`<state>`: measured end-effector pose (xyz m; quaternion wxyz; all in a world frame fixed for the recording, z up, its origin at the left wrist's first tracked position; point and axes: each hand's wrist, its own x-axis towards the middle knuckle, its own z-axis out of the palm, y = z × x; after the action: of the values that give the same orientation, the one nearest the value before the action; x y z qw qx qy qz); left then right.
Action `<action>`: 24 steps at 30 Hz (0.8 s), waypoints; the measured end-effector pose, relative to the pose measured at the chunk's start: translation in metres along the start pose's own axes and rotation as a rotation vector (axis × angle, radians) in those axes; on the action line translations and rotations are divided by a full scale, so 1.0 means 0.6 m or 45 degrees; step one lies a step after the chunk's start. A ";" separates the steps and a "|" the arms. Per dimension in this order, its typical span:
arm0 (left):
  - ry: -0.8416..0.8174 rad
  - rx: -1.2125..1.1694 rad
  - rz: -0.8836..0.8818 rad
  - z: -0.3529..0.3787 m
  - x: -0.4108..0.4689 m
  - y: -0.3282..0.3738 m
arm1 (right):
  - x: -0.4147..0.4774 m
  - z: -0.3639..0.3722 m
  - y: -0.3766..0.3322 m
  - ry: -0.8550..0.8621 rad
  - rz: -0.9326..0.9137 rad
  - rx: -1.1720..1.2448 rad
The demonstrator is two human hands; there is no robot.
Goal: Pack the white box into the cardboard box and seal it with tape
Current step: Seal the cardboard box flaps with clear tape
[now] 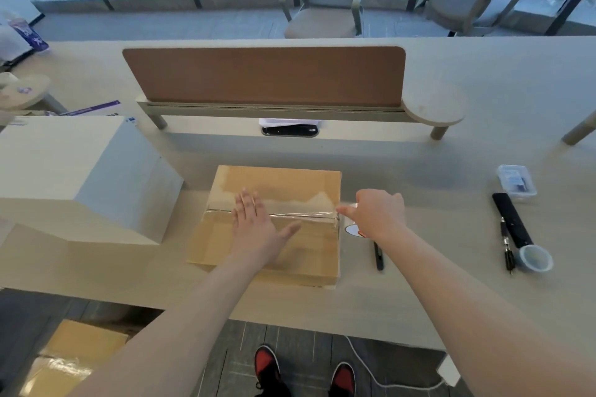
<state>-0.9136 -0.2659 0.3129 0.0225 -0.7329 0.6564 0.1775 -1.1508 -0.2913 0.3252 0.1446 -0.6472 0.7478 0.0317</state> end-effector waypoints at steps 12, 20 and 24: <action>-0.051 0.027 -0.276 0.006 0.024 -0.089 | -0.004 0.010 -0.006 0.022 0.050 0.031; -0.073 0.018 -0.350 0.006 0.034 -0.066 | -0.001 0.022 -0.003 0.006 0.088 0.037; -0.079 0.018 -0.364 0.005 0.040 -0.057 | 0.001 0.022 -0.006 -0.028 0.112 0.025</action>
<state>-0.8794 -0.2832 0.2961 0.0731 -0.8129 0.5454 0.1905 -1.1447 -0.2892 0.3131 0.1576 -0.6118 0.7742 0.0376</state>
